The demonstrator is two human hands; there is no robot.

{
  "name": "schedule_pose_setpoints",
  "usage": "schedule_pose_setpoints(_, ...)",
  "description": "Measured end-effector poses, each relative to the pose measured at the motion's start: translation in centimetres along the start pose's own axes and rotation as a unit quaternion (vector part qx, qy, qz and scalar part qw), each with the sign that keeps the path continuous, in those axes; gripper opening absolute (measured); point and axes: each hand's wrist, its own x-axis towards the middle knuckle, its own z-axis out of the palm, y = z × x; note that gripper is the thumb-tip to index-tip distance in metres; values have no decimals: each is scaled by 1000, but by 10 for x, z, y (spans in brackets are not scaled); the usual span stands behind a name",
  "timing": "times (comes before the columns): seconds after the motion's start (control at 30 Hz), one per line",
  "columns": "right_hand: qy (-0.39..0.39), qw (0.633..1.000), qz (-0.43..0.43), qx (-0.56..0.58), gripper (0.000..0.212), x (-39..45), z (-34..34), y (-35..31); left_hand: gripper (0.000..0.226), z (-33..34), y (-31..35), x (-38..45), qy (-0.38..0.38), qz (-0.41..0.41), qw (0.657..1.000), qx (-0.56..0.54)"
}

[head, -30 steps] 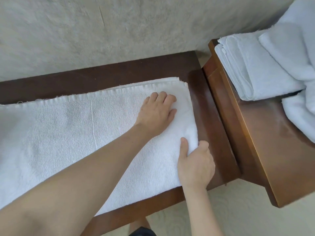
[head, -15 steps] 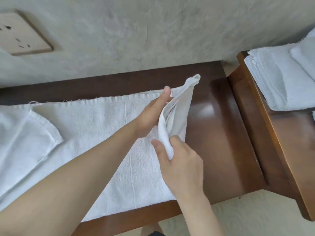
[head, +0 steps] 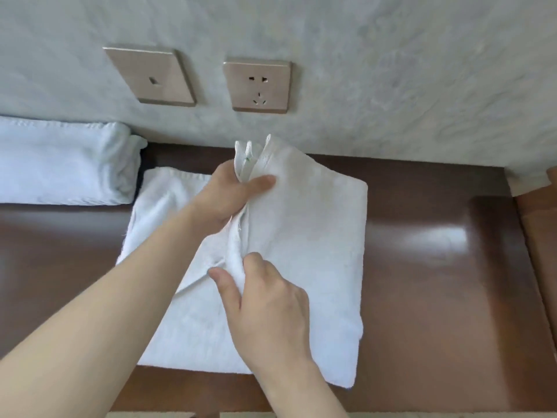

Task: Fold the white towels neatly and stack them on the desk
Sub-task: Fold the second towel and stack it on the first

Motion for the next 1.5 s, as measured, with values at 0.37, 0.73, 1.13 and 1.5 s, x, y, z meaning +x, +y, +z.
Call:
schedule_pose_setpoints(0.37,-40,992,77,89,37,-16,47,-55,55,-105,-50,-51,-3,-128,979,-156)
schedule_pose_setpoints(0.73,82,965,186,168,38,-11,19,-37,48,-59,-121,-75,56,219,819,527)
schedule_pose_setpoints(1.13,86,969,157,172,33,-17,29,-47,11,-91,-98,-66,216,149,922,284)
schedule_pose_setpoints(1.5,41,988,113,101,35,-24,57,-64,6,-164,-79,-55,328,105,905,251)
